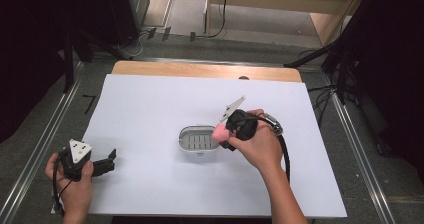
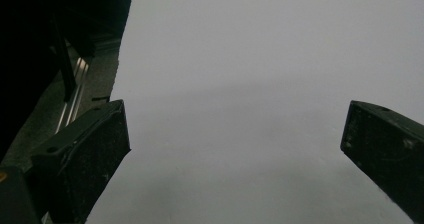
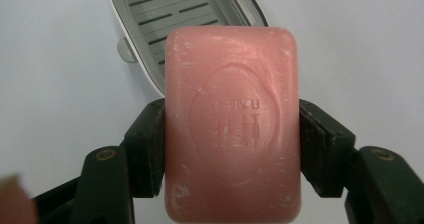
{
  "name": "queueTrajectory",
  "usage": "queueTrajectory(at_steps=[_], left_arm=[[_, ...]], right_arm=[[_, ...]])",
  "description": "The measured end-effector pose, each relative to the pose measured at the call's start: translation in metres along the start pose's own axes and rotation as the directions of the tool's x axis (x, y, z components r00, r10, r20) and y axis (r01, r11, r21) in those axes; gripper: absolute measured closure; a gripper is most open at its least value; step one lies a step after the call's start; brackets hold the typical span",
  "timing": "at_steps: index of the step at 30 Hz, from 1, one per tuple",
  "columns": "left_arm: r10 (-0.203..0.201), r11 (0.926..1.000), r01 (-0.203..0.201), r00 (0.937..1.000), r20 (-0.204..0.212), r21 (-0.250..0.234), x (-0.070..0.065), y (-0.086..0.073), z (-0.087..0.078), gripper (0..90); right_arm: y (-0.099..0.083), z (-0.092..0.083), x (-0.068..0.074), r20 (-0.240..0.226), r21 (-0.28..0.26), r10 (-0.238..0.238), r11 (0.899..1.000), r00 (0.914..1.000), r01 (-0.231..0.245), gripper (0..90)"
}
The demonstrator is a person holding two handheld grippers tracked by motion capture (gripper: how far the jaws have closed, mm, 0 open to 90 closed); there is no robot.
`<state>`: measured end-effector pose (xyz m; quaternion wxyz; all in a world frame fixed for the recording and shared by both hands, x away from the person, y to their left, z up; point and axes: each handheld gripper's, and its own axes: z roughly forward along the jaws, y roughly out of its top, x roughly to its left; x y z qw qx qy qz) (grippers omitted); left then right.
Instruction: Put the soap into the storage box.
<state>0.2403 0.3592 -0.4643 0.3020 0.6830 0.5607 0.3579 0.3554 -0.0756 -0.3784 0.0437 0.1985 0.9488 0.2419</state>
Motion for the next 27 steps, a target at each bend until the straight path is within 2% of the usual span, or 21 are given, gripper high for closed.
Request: queueTrajectory(at_steps=[4, 15, 18, 20, 22, 23, 26, 27], left_arm=[[0.0, 1.0, 0.0, 1.0, 0.0, -0.001, 0.0, 0.0, 0.0, 0.0], [-0.003, 1.0, 0.003, 1.0, 0.003, 0.0, 0.0, 0.0, 0.0, 0.0], [-0.003, 1.0, 0.003, 1.0, 0.004, 0.0, 0.0, 0.0, 0.0, 0.0], [-0.003, 1.0, 0.003, 1.0, 0.004, 0.0, 0.0, 0.0, 0.0, 0.0], [-0.003, 1.0, 0.003, 1.0, 0.004, 0.0, 0.0, 0.0, 0.0, 0.0], [-0.002, 1.0, 0.002, 1.0, 0.004, 0.0, 0.0, 0.0, 0.0, 0.0], [-0.003, 1.0, 0.003, 1.0, 0.004, -0.001, 0.0, 0.0, 0.0, 0.0], [-0.003, 1.0, 0.003, 1.0, 0.003, 0.0, 0.0, 0.0, 0.0, 0.0]], right_arm=[[0.011, 0.006, 0.004, -0.016, -0.001, -0.029, 1.0, 0.9994, 0.029, 38.9], [0.025, 0.02, 0.007, -0.045, 0.0, -0.099, 0.995, 0.9941, 0.099, 38.9], [0.031, 0.025, 0.008, -0.062, -0.001, -0.143, 0.99, 0.9878, 0.143, 38.9], [0.032, 0.027, 0.008, -0.063, -0.003, -0.149, 0.989, 0.9868, 0.149, 38.9], [0.034, 0.029, 0.008, -0.072, -0.017, -0.174, 0.985, 0.9821, 0.174, 38.8], [0.036, 0.032, 0.009, -0.089, -0.015, -0.196, 0.981, 0.9765, 0.196, 38.8], [0.039, 0.035, 0.01, -0.084, -0.01, -0.216, 0.976, 0.9728, 0.216, 38.8], [0.041, 0.037, 0.01, -0.094, -0.007, -0.229, 0.973, 0.969, 0.229, 38.8]])
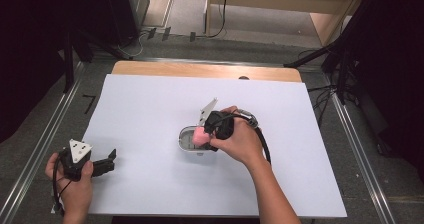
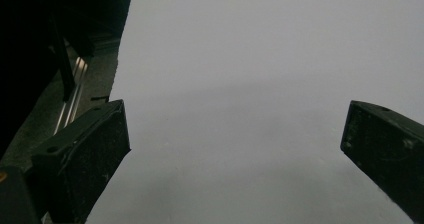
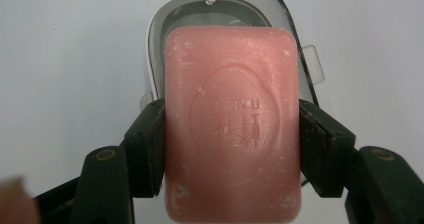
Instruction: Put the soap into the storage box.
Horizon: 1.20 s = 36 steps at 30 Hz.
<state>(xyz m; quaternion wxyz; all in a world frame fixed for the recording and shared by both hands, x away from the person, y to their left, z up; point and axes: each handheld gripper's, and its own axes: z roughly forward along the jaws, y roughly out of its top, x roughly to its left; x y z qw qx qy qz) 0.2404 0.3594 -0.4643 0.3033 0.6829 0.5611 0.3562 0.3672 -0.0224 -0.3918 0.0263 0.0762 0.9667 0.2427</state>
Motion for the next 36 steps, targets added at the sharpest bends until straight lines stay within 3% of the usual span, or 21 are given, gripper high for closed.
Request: queueTrajectory(at_steps=[10, 17, 18, 20, 27, 31, 36], left_arm=[[-0.001, 1.0, 0.001, 1.0, 0.002, 0.001, 0.0, 0.0, 0.0, 0.0], [-0.001, 1.0, 0.001, 1.0, 0.003, 0.001, 0.0, 0.0, 0.0, 0.0], [-0.001, 1.0, 0.001, 1.0, 0.002, 0.0, 0.0, 0.0, 0.0, 0.0], [0.0, 1.0, 0.0, 1.0, 0.002, -0.001, 0.0, 0.0, 0.0, 0.0], [0.0, 1.0, 0.0, 1.0, 0.001, -0.002, 0.0, 0.0, 0.0, 0.0], [0.001, 1.0, -0.001, 1.0, 0.002, -0.002, 0.0, 0.0, 0.0, 0.0], [0.0, 1.0, 0.0, 1.0, 0.001, -0.001, 0.0, 0.0, 0.0, 0.0]], right_arm=[[0.006, 0.009, -0.004, -0.025, -0.005, -0.029, 1.0, 0.9993, 0.029, 38.8], [0.007, 0.009, -0.004, -0.03, -0.024, -0.02, 1.0, 0.9994, 0.019, 38.4], [0.008, 0.003, -0.004, -0.033, -0.072, -0.009, 0.997, 0.9994, 0.007, 37.2], [0.008, -0.002, -0.005, -0.03, -0.105, -0.008, 0.994, 0.9995, 0.005, 37.0], [-0.003, -0.012, -0.005, 0.003, -0.107, 0.022, 0.994, 0.9998, -0.022, 33.3], [-0.016, -0.022, -0.005, 0.022, -0.145, 0.06, 0.988, 0.998, -0.056, 28.5], [-0.029, -0.027, -0.005, 0.039, -0.146, 0.101, 0.985, 0.9941, -0.094, 23.3]])
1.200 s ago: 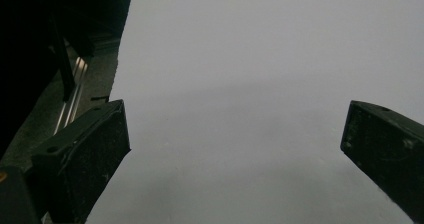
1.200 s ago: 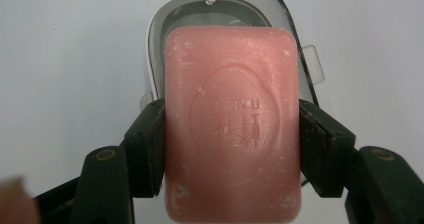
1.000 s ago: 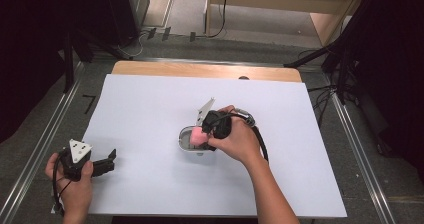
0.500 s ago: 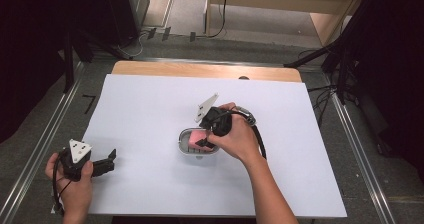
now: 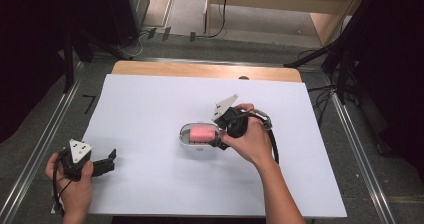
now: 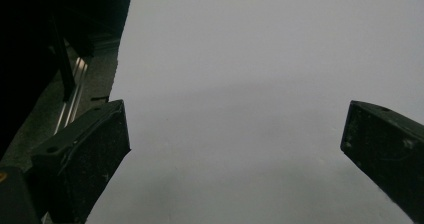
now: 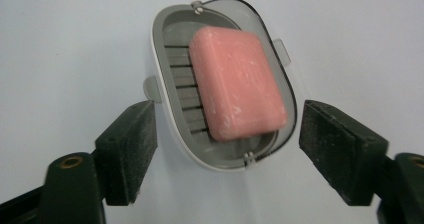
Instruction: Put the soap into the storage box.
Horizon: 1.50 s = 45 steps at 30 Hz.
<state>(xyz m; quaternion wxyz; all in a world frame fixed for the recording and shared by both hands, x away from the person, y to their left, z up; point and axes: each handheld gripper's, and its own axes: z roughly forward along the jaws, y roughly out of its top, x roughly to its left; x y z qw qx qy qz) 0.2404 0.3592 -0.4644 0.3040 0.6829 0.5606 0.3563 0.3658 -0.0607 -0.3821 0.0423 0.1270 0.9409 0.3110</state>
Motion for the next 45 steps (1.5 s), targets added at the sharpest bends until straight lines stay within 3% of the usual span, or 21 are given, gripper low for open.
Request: queueTrajectory(at_steps=[8, 9, 19, 25, 45], left_arm=[[0.003, 1.0, -0.003, 1.0, -0.004, 0.005, 0.0, 0.0, 0.0, 0.0], [0.003, 1.0, -0.003, 1.0, -0.003, 0.005, 0.0, 0.0, 0.0, 0.0], [0.006, 1.0, -0.006, 1.0, -0.002, 0.005, 0.0, 0.0, 0.0, 0.0], [0.007, 1.0, -0.007, 1.0, -0.003, 0.005, 0.0, 0.0, 0.0, 0.0], [0.013, 0.9999, -0.013, 0.9999, -0.005, 0.004, -0.001, 0.0, 0.0, 0.0]], right_arm=[[-0.023, -0.009, -0.004, 0.031, -0.006, 0.056, 0.998, 0.9979, -0.056, 14.5], [-0.029, -0.011, -0.004, 0.06, -0.003, 0.078, 0.997, 0.9952, -0.077, 10.0], [-0.059, -0.017, -0.009, 0.086, 0.011, 0.153, 0.988, 0.9844, -0.155, 0.1], [-0.075, -0.021, -0.011, 0.098, 0.006, 0.186, 0.982, 0.9777, -0.187, 0.0], [-0.141, -0.033, -0.003, 0.157, -0.059, 0.315, 0.949, 0.936, -0.309, 0.0]])
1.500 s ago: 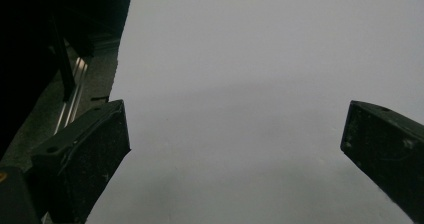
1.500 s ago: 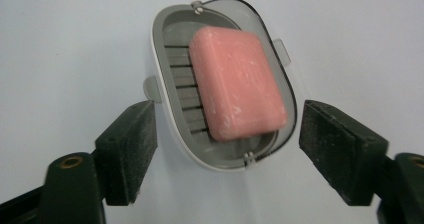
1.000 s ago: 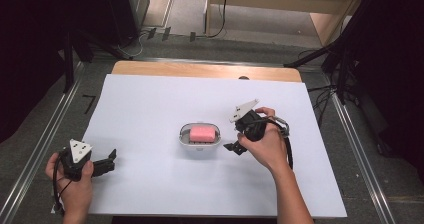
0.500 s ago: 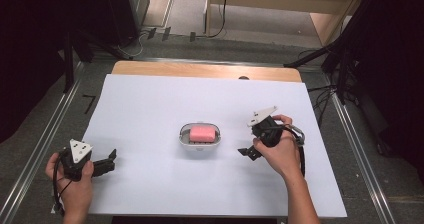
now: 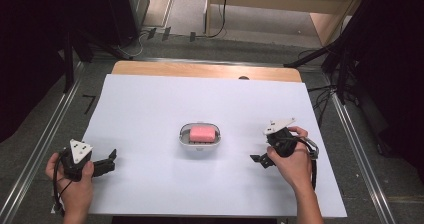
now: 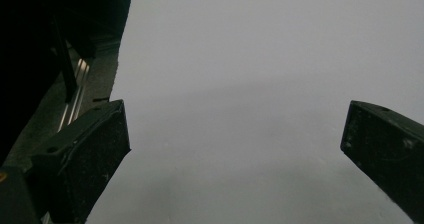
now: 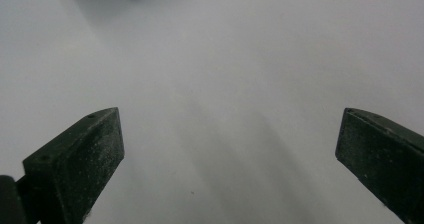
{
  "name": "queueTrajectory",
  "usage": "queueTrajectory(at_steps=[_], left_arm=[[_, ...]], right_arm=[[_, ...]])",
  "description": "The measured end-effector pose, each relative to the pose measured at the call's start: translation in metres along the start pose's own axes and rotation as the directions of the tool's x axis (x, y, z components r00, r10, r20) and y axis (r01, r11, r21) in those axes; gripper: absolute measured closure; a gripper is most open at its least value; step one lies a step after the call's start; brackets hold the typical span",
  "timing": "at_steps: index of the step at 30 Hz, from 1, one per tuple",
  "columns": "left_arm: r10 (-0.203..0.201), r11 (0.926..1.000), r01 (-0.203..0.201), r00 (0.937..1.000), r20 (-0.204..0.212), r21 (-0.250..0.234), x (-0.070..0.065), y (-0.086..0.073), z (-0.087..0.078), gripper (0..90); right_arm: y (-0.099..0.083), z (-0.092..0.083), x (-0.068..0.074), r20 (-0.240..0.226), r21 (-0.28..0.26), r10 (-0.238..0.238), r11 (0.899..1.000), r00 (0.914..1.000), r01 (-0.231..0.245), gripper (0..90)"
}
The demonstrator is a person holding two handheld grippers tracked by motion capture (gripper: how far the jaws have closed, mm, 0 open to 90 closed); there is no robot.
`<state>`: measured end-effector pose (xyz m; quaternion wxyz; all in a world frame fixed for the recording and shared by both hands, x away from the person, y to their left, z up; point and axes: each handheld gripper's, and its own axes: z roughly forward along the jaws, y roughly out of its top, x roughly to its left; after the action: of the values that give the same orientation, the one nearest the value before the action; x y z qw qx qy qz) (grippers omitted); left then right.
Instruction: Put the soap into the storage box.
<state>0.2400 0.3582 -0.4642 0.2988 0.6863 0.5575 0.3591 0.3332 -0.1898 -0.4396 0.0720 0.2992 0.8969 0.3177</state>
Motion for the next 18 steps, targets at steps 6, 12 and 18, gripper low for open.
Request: queueTrajectory(at_steps=[6, 12, 18], left_arm=[[0.002, 1.0, -0.002, 1.0, -0.004, 0.0, 0.0, 0.0, 0.0, 0.0], [0.003, 1.0, -0.003, 1.0, -0.007, -0.002, -0.001, 0.0, 0.0, 0.0], [0.004, 1.0, -0.004, 1.0, -0.005, -0.004, -0.001, 0.0, 0.0, 0.0]], right_arm=[[-0.017, -0.004, -0.001, 0.015, -0.021, 0.018, 1.0, 0.9997, -0.017, 0.0], [-0.032, -0.008, -0.003, 0.024, -0.036, 0.043, 0.998, 0.9988, -0.042, 0.0], [-0.05, -0.012, -0.005, 0.034, -0.049, 0.077, 0.996, 0.9964, -0.076, 0.0]])
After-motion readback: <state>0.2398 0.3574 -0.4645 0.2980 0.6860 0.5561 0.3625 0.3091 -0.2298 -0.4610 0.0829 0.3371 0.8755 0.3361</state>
